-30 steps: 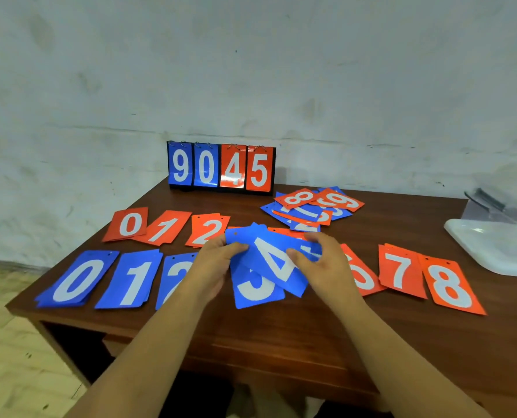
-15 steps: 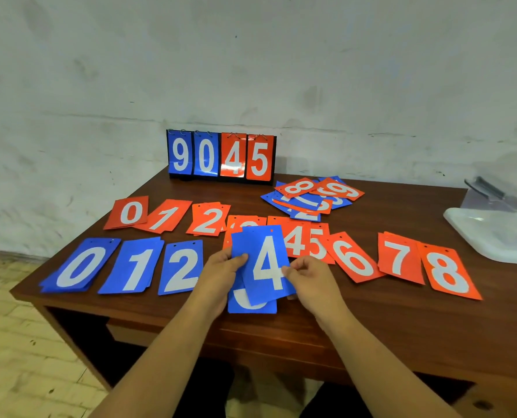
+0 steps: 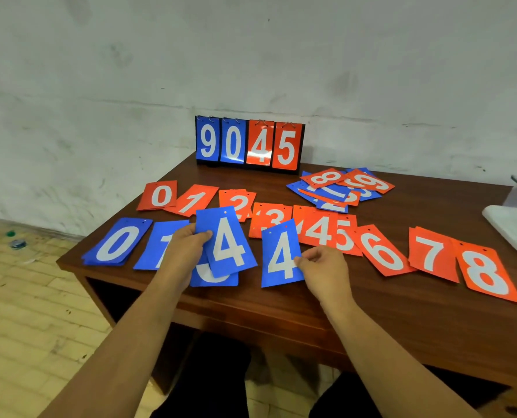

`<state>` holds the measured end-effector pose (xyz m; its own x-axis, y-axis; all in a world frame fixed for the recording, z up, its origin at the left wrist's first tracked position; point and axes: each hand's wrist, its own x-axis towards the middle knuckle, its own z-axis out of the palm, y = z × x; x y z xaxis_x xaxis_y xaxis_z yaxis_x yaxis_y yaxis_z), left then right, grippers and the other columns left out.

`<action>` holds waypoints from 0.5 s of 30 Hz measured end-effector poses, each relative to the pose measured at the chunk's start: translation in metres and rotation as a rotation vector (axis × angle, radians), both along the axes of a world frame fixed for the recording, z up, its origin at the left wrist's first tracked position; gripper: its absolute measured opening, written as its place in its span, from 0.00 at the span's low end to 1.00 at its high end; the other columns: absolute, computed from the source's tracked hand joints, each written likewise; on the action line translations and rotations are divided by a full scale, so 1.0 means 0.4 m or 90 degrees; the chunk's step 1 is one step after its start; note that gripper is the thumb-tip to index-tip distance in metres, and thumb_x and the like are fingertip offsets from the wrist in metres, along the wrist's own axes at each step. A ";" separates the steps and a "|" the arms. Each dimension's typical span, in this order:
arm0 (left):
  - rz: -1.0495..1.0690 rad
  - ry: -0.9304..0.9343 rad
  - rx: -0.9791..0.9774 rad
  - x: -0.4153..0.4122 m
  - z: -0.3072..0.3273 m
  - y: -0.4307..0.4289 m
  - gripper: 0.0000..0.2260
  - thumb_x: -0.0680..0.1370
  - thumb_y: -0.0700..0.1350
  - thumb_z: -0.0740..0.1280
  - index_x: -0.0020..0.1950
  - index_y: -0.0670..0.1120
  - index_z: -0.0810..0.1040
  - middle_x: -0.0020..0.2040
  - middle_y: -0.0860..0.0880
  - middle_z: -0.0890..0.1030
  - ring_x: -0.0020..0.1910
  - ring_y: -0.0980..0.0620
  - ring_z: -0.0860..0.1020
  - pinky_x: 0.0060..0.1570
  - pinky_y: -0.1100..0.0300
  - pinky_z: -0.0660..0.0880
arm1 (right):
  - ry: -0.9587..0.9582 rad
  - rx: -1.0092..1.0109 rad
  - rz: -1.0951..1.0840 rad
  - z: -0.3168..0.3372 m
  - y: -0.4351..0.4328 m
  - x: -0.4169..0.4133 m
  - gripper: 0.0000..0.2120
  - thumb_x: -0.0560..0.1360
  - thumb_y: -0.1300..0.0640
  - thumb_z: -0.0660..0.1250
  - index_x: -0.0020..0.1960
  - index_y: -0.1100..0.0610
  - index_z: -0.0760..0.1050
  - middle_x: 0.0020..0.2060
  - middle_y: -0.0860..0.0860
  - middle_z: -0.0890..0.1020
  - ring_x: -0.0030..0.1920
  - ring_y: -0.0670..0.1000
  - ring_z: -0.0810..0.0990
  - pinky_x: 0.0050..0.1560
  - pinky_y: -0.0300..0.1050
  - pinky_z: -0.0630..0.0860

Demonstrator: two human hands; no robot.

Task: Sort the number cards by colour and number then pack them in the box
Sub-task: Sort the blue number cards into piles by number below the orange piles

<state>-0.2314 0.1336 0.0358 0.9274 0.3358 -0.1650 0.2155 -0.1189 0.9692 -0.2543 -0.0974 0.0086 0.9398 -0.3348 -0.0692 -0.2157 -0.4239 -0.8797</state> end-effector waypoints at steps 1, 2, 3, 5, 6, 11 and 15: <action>0.004 0.005 0.003 -0.004 -0.001 0.013 0.06 0.80 0.47 0.65 0.55 0.48 0.73 0.44 0.52 0.78 0.39 0.56 0.76 0.34 0.62 0.70 | 0.004 -0.031 0.005 -0.001 0.008 0.002 0.06 0.75 0.53 0.71 0.49 0.54 0.77 0.47 0.48 0.78 0.53 0.47 0.77 0.34 0.38 0.73; 0.006 0.015 0.008 -0.008 -0.003 0.023 0.07 0.80 0.47 0.65 0.56 0.47 0.74 0.46 0.51 0.79 0.39 0.56 0.77 0.34 0.62 0.69 | 0.015 -0.068 0.019 0.001 0.014 0.003 0.06 0.75 0.53 0.70 0.49 0.54 0.77 0.46 0.49 0.78 0.52 0.47 0.77 0.34 0.39 0.73; 0.008 0.026 0.006 -0.011 -0.008 0.033 0.09 0.80 0.47 0.66 0.58 0.47 0.74 0.51 0.49 0.80 0.41 0.55 0.77 0.35 0.62 0.70 | 0.033 -0.117 0.042 0.006 0.020 0.002 0.07 0.76 0.52 0.69 0.49 0.55 0.77 0.46 0.49 0.79 0.49 0.47 0.77 0.34 0.39 0.72; 0.021 0.044 0.004 -0.022 -0.014 0.042 0.16 0.80 0.48 0.66 0.66 0.46 0.72 0.61 0.48 0.78 0.47 0.53 0.78 0.40 0.59 0.74 | 0.069 -0.204 0.084 0.016 0.028 -0.003 0.08 0.76 0.51 0.68 0.51 0.55 0.76 0.45 0.49 0.79 0.44 0.46 0.76 0.33 0.40 0.70; 0.025 0.051 -0.001 -0.029 -0.014 0.042 0.19 0.79 0.48 0.66 0.69 0.46 0.70 0.63 0.48 0.76 0.51 0.51 0.78 0.44 0.58 0.75 | 0.080 -0.224 0.091 0.020 0.028 -0.008 0.09 0.76 0.51 0.67 0.51 0.55 0.76 0.45 0.49 0.78 0.44 0.46 0.76 0.34 0.40 0.70; -0.002 0.064 -0.009 -0.044 -0.017 0.006 0.24 0.80 0.47 0.66 0.75 0.46 0.65 0.67 0.47 0.72 0.57 0.49 0.76 0.51 0.55 0.76 | 0.135 -0.279 0.115 0.028 -0.017 -0.039 0.11 0.76 0.49 0.67 0.52 0.55 0.74 0.45 0.49 0.77 0.43 0.47 0.77 0.36 0.40 0.72; -0.057 0.064 -0.008 -0.051 -0.001 -0.044 0.15 0.80 0.47 0.66 0.65 0.47 0.71 0.56 0.48 0.78 0.49 0.52 0.78 0.47 0.56 0.78 | 0.205 -0.305 0.124 0.033 -0.060 -0.065 0.12 0.75 0.48 0.68 0.51 0.56 0.74 0.44 0.51 0.77 0.43 0.48 0.77 0.36 0.40 0.72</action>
